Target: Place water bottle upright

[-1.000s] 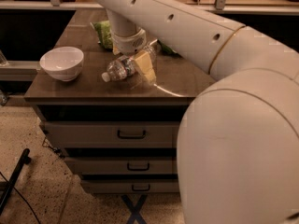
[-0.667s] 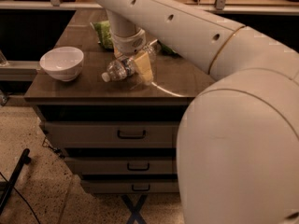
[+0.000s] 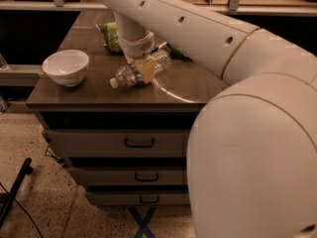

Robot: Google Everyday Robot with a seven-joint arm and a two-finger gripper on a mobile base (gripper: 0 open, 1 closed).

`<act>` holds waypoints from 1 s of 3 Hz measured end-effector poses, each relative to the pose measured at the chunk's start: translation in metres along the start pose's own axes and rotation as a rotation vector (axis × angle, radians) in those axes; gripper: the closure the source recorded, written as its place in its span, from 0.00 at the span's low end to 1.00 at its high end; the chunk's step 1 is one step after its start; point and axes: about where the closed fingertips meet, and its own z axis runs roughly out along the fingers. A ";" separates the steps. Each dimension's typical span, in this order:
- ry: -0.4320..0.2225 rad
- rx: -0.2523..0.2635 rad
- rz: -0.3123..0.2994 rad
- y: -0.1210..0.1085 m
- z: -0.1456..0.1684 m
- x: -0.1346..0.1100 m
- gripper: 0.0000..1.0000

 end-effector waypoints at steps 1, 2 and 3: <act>-0.014 -0.003 0.003 0.001 0.001 0.005 0.93; -0.014 -0.003 0.003 0.001 0.000 0.005 1.00; -0.156 0.050 0.076 0.009 -0.015 0.019 1.00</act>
Offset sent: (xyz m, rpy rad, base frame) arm 0.0098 -0.0669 0.0758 0.4849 0.2466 -0.1744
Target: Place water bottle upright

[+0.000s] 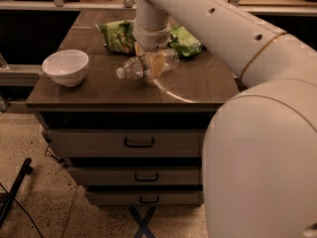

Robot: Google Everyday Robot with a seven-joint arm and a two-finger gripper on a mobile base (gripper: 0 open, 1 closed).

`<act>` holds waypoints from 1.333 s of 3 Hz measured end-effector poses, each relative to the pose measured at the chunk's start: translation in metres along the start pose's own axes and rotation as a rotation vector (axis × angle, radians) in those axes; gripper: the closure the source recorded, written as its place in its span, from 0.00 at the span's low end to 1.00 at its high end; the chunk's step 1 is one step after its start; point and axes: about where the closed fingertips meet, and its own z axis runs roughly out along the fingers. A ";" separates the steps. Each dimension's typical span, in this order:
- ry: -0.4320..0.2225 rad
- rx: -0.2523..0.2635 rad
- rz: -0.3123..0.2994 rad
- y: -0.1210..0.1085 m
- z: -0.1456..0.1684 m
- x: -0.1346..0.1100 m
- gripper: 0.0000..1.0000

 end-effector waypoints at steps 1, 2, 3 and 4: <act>-0.053 0.026 -0.002 -0.006 -0.006 -0.014 1.00; -0.045 0.023 -0.004 -0.007 -0.004 -0.013 1.00; -0.042 0.012 0.027 -0.011 -0.008 -0.007 1.00; -0.107 0.041 0.117 -0.016 -0.022 0.015 1.00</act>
Offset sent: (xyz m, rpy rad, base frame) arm -0.0039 0.0137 0.0091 0.0625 0.0086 0.0101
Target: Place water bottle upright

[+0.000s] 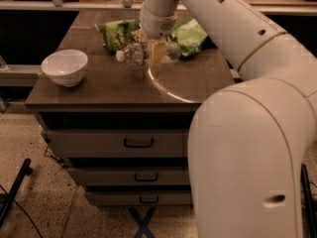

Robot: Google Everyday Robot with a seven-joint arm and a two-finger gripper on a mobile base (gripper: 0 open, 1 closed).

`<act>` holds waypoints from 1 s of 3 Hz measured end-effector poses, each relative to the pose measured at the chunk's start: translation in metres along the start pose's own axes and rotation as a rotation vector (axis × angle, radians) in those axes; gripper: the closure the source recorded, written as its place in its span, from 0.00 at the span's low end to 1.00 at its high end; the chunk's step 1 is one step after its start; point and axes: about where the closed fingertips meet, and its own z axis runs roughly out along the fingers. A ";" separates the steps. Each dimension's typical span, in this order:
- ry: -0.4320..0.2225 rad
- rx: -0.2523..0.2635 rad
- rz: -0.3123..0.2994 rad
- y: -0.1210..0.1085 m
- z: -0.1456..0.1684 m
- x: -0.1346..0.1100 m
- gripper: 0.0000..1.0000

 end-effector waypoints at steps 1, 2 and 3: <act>-0.108 0.067 0.099 -0.005 -0.021 0.011 1.00; -0.260 0.170 0.266 0.006 -0.054 0.028 1.00; -0.356 0.246 0.411 0.022 -0.079 0.039 1.00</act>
Offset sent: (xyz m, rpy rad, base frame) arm -0.0149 -0.0825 0.0787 0.5709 0.0738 -0.3971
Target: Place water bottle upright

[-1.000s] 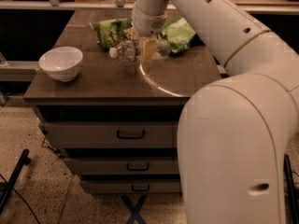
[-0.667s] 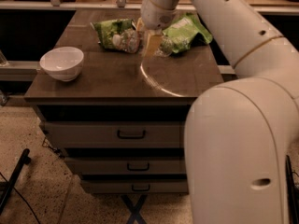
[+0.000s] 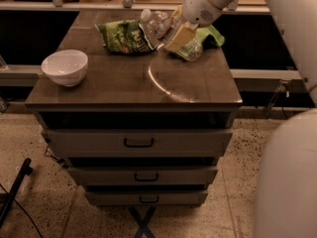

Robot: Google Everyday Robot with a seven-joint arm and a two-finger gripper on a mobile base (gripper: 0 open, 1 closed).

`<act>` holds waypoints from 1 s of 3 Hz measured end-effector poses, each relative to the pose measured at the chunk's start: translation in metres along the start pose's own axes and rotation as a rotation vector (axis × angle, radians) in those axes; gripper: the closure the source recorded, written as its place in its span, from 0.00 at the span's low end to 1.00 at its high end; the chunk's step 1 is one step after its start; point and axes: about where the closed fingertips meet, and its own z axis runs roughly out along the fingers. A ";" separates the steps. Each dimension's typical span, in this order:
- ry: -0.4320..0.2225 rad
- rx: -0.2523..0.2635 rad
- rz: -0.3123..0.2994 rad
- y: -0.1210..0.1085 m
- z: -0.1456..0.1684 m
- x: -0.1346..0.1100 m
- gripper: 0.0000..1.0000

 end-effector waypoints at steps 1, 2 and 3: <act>-0.100 0.071 0.146 0.019 -0.015 0.007 1.00; -0.220 0.129 0.223 0.038 -0.010 0.014 1.00; -0.355 0.211 0.248 0.041 -0.005 0.016 1.00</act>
Offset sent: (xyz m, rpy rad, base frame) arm -0.0485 -0.0278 -0.0163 0.5009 -0.0337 -0.2582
